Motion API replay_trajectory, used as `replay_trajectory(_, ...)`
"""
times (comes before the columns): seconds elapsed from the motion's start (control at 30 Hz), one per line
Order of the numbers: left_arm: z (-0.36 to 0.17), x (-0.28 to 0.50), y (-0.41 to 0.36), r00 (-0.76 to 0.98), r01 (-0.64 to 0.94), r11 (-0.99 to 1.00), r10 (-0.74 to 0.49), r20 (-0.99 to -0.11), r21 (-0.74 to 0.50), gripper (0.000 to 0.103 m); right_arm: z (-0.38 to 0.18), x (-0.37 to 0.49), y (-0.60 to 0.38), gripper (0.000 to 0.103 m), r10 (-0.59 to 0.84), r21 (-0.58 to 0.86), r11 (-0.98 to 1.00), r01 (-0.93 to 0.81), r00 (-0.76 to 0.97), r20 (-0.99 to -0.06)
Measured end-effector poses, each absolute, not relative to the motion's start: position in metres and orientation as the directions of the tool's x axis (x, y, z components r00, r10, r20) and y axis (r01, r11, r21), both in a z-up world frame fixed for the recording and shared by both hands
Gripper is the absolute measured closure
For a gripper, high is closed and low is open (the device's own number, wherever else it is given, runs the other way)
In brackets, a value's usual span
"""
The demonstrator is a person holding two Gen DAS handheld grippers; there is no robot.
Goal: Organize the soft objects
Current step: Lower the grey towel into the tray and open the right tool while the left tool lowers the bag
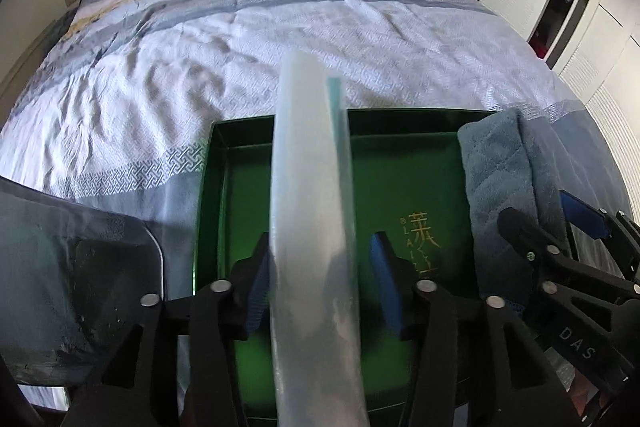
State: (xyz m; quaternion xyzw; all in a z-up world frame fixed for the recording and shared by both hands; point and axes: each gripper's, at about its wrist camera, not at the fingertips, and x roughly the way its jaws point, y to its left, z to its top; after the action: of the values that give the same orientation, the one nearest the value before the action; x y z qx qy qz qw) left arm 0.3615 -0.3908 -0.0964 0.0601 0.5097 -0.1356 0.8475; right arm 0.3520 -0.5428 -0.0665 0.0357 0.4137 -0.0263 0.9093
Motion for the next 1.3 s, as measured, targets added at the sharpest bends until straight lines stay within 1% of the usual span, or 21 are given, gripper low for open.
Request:
replay_trajectory(0.07,-0.095,0.359,-0.394,0.454,0.296,0.955,-0.166,-0.875,-0.027,0.056,-0.066,0.352,-0.542,0.031,-0.019,0.04,0.996,0.075,0.657,-0.754)
replay_trajectory(0.17,-0.093,0.357,-0.396,0.472,0.302,0.953,-0.168,-0.865,-0.021,0.05,-0.064,0.349,-0.541,0.028,-0.021,0.039,0.996,0.075,0.664,-0.747)
replay_trajectory(0.23,-0.091,0.356,-0.395,0.488,0.295,0.955,-0.163,-0.858,-0.014,0.049,-0.062,0.348,-0.541,0.026,-0.021,0.039,0.996,0.075,0.668,-0.744)
replay_trajectory(0.33,-0.09,0.356,-0.392,0.5,0.283,0.959,-0.16,-0.851,-0.014,0.045,-0.061,0.345,-0.542,0.021,-0.028,0.036,0.996,0.082,0.672,-0.74)
replay_trajectory(0.4,-0.091,0.356,-0.39,0.502,0.281,0.96,-0.163,-0.849,-0.018,0.044,-0.061,0.344,-0.543,0.017,-0.031,0.037,0.996,0.086,0.675,-0.738)
replay_trajectory(0.5,-0.089,0.355,-0.389,0.522,0.275,0.961,-0.16,-0.837,-0.013,0.041,-0.058,0.341,-0.543,0.015,-0.042,0.028,0.995,0.091,0.684,-0.728)
replay_trajectory(0.77,-0.091,0.355,-0.389,0.536,0.275,0.961,-0.151,-0.83,0.003,0.041,-0.055,0.339,-0.542,0.013,-0.058,0.018,0.995,0.101,0.697,-0.714)
replay_trajectory(0.93,-0.093,0.356,-0.388,0.541,0.265,0.964,-0.145,-0.829,0.003,0.039,-0.054,0.337,-0.542,0.005,-0.078,0.006,0.994,0.114,0.713,-0.697)
replay_trajectory(1.0,-0.095,0.357,-0.387,0.533,0.261,0.965,-0.146,-0.833,-0.001,0.039,-0.054,0.337,-0.542,0.0,-0.085,0.001,0.993,0.118,0.72,-0.689)
replay_trajectory(1.3,-0.094,0.356,-0.384,0.553,0.232,0.973,-0.146,-0.82,-0.016,0.039,-0.057,0.338,-0.541,0.0,-0.088,-0.004,0.993,0.116,0.734,-0.673)
